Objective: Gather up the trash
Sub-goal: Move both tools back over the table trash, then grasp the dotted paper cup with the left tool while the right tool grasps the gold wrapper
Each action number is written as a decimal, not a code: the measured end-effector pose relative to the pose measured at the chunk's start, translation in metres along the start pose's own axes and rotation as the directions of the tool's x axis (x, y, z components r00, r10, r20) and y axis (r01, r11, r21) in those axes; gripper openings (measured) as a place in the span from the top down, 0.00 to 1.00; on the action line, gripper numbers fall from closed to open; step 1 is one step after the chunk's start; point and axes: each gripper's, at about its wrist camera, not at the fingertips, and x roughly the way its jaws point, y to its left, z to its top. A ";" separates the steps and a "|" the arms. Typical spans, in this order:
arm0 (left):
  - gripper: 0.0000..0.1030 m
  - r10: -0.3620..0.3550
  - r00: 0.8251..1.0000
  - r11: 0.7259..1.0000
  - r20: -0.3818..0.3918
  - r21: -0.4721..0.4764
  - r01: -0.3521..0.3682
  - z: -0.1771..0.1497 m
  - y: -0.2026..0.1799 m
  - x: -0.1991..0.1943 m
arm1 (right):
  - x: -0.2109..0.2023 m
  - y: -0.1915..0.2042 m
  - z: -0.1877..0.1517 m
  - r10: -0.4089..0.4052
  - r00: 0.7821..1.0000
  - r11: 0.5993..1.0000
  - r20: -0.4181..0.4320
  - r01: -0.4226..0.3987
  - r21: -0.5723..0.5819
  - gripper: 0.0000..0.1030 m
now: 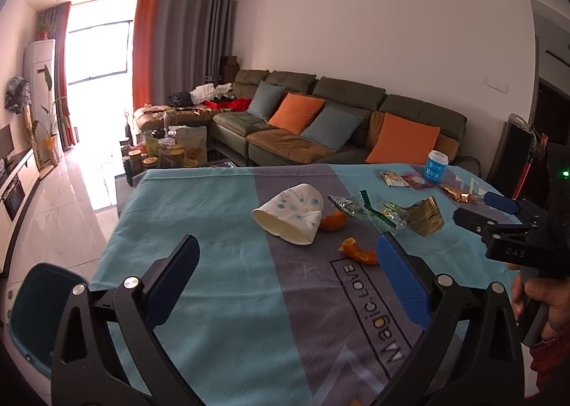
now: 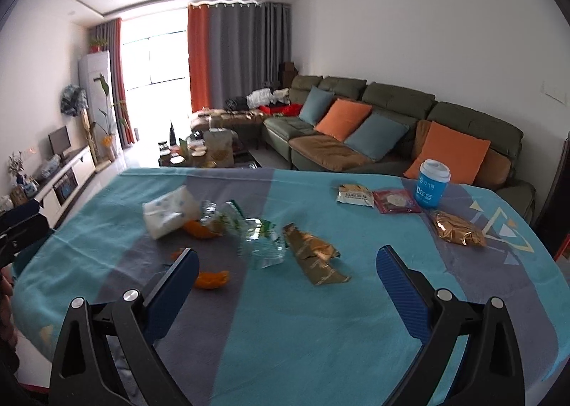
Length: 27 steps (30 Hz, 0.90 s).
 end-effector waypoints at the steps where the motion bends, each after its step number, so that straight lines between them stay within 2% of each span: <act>1: 0.05 -0.005 1.000 1.000 -0.006 0.001 0.005 0.002 -0.001 0.007 | 0.005 -0.002 0.002 -0.008 1.000 1.000 -0.008 0.008 -0.002 0.07; 11: 0.05 -0.038 0.997 0.999 -0.070 -0.010 0.037 0.009 0.000 0.074 | 0.064 -0.018 0.002 0.001 0.990 1.000 -0.145 -0.003 -0.016 0.32; 15: 0.05 -0.051 0.992 0.999 -0.116 -0.022 0.048 0.011 0.001 0.102 | 0.075 -0.017 0.001 0.017 0.984 1.000 -0.176 -0.020 -0.019 0.49; 17: 0.05 -0.059 0.989 0.998 -0.139 -0.012 0.058 0.014 -0.002 0.118 | 0.080 -0.018 0.001 0.022 0.982 1.000 -0.188 -0.025 -0.014 0.56; 19: 0.05 -0.058 0.989 0.998 -0.139 0.010 0.060 0.015 -0.005 0.128 | 0.083 -0.020 0.000 0.029 0.980 1.000 -0.197 -0.031 -0.005 0.67; 21: 0.05 -0.056 0.988 0.997 -0.145 0.046 0.064 0.019 -0.008 0.140 | 0.085 -0.021 0.000 0.043 0.978 0.999 -0.205 -0.042 0.008 0.73; 24: 0.05 -0.062 0.985 0.994 -0.161 0.084 0.076 0.026 -0.010 0.156 | 0.087 -0.025 0.000 0.055 0.976 0.998 -0.212 -0.052 0.023 0.77; 26: 0.05 -0.081 0.981 0.988 -0.178 0.117 0.103 0.030 -0.008 0.170 | 0.088 -0.027 0.000 0.068 0.974 0.997 -0.215 -0.061 0.038 0.94; 27: 0.05 -0.085 0.978 0.985 -0.193 0.133 0.112 0.031 -0.008 0.176 | 0.089 -0.029 0.000 0.071 0.974 0.997 -0.216 -0.063 0.042 0.98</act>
